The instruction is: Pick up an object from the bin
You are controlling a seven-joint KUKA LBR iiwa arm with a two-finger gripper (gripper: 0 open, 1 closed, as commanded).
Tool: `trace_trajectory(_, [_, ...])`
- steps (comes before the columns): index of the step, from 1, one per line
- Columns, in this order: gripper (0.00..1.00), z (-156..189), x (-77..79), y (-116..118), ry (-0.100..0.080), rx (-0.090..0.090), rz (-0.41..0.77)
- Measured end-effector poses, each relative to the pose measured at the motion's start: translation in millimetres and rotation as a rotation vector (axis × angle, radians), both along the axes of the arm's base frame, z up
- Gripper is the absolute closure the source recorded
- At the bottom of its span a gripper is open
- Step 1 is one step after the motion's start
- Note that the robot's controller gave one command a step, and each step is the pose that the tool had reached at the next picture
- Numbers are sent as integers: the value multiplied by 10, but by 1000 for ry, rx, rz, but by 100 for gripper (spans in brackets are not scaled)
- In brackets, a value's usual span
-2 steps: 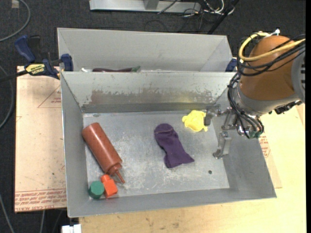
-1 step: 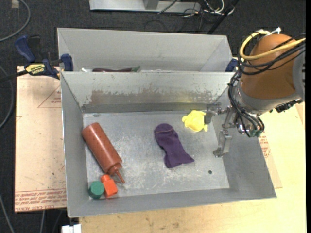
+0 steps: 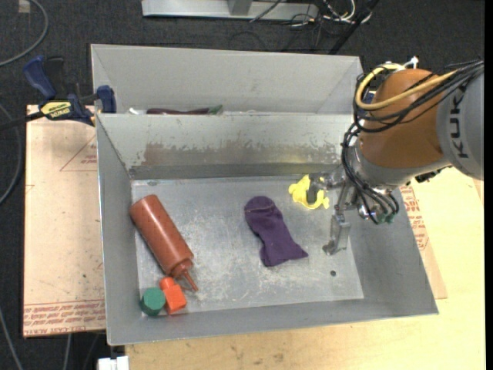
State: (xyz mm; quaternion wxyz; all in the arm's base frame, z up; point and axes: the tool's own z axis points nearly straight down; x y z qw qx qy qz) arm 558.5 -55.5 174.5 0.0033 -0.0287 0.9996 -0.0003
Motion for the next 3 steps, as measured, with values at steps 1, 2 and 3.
trace_trajectory(1, [0,-620,-205,223,2,2,20])
trace_trajectory(2, [0,-1017,-264,304,0,1,33])
trace_trajectory(3, [0,-1236,-243,315,-4,1,44])
